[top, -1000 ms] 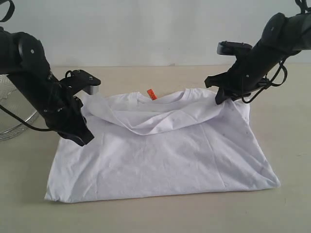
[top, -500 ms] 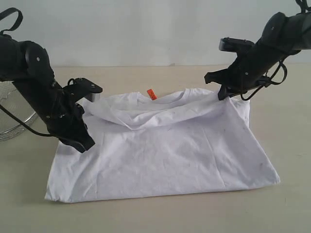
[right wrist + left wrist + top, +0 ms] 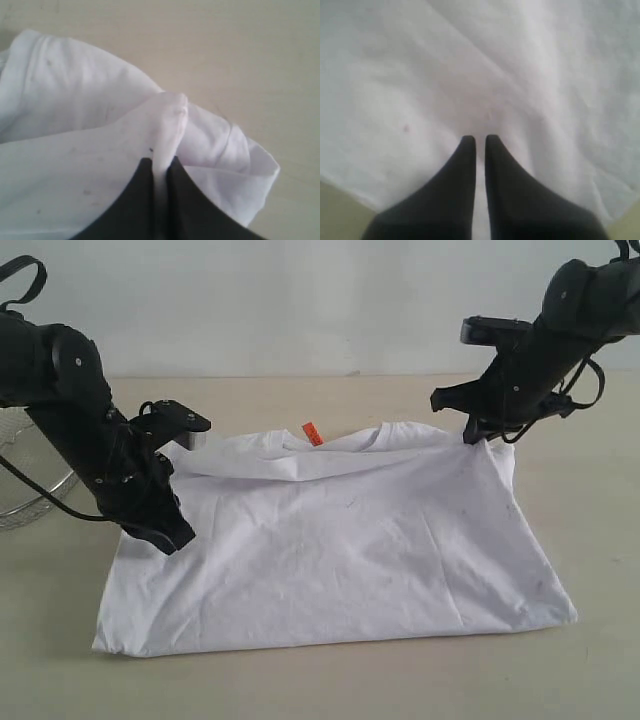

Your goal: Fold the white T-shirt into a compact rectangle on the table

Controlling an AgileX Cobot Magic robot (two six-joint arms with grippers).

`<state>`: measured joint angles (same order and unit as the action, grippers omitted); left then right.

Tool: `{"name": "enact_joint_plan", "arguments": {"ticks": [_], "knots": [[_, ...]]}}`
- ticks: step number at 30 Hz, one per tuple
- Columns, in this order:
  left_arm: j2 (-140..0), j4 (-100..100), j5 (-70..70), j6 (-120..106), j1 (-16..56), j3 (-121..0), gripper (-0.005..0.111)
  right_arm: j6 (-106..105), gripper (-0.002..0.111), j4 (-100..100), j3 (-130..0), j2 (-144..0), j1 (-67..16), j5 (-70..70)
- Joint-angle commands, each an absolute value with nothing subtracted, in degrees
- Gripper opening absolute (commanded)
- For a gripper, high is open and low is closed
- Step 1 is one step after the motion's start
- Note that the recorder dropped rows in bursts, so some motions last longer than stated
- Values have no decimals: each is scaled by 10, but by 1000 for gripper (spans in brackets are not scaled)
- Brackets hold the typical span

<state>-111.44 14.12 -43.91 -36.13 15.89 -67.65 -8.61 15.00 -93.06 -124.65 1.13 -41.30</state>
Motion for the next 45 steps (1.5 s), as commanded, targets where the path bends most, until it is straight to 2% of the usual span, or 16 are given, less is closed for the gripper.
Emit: {"name": "enact_joint_plan", "arguments": {"ticks": [1,18,21,24,26,28,36,45], "knots": [[-1114,142,-435,-356,161,-674,5,-60,0,131,-932,-1238,16,-404],[-1114,140,-435,-356,159,-674,5,-4,2,95,-932,-1238,16,-389],[-1114,140,-435,-356,159,-674,5,-8,20,87,-932,-1238,16,-397],[-1114,140,-438,-353,159,-674,5,10,57,66,-932,-1238,16,-407],[-1114,140,-447,-353,159,-674,5,52,71,39,-932,-1238,16,-413],[-1114,140,-454,-353,159,-674,5,69,69,14,-932,-1238,16,-423],[-1112,160,-478,-353,159,-674,5,76,45,-6,-932,-1206,16,-462],[-1065,222,-491,-394,159,-674,5,27,44,73,-910,-1131,5,-525]]}}
